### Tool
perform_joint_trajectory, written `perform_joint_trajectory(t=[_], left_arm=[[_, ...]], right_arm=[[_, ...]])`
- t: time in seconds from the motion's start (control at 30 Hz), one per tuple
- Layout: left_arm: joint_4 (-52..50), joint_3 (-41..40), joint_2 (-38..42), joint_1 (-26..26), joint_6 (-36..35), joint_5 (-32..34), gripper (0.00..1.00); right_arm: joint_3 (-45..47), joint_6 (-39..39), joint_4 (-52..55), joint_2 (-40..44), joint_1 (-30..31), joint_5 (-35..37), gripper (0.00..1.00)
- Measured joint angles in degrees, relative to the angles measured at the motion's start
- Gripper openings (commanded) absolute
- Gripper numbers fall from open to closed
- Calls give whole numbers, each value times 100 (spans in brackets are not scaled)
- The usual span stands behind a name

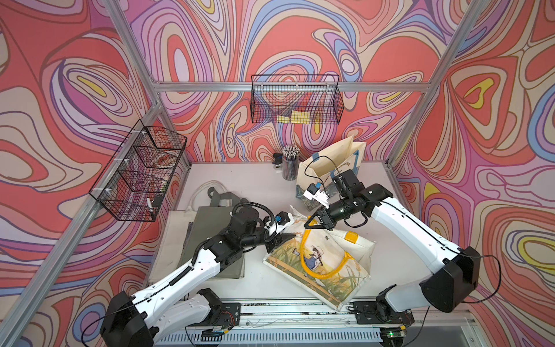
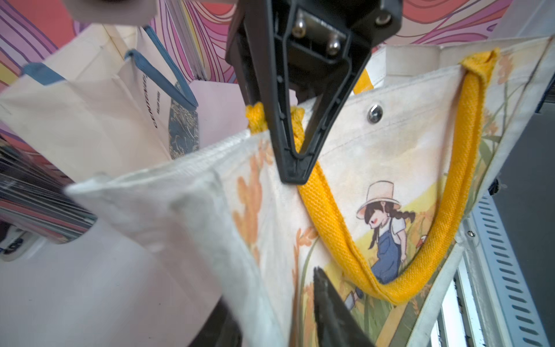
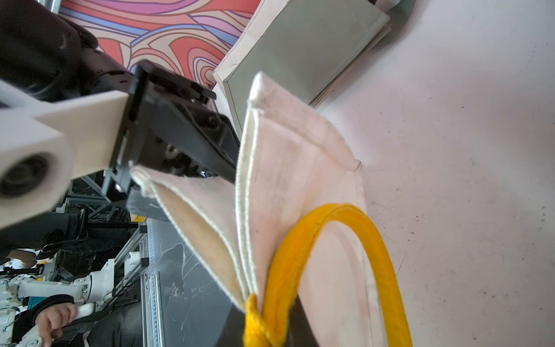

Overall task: Put away the canvas bag
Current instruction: Press the canvas bag.

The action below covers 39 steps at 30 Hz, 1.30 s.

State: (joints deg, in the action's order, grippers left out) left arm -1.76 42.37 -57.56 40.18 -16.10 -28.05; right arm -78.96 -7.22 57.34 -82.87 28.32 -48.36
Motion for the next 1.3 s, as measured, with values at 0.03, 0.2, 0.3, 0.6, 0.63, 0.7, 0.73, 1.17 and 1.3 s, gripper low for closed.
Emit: perform_joint_trajectory(t=[0.03,0.2,0.3,0.6,0.63,0.7,0.73,1.17,1.3], left_arm=[[-7,50,81,-4,2,70,66],[-107,339,326,-149,2,232,74],[-258,581,203,-328,4,103,77],[-527,1239,-457,-551,24,-579,85],[-581,1329,-516,-562,22,-686,85],[-654,1482,-605,-570,20,-879,85],[-682,1547,-645,-575,20,-986,85],[-1113,1836,-861,-649,-341,-1440,35],[-1292,1958,-970,-647,-492,-1593,12]], right_arm=[[0,-15,7,61,0,26,1],[-39,-70,28,326,11,103,1],[-87,-116,20,444,76,151,0],[-210,-463,96,664,249,514,0],[-225,-520,94,664,260,531,0],[-249,-612,90,673,282,555,0],[-254,-671,85,680,293,564,0],[-278,-1075,-4,691,323,787,2],[-278,-1069,-98,691,323,909,4]])
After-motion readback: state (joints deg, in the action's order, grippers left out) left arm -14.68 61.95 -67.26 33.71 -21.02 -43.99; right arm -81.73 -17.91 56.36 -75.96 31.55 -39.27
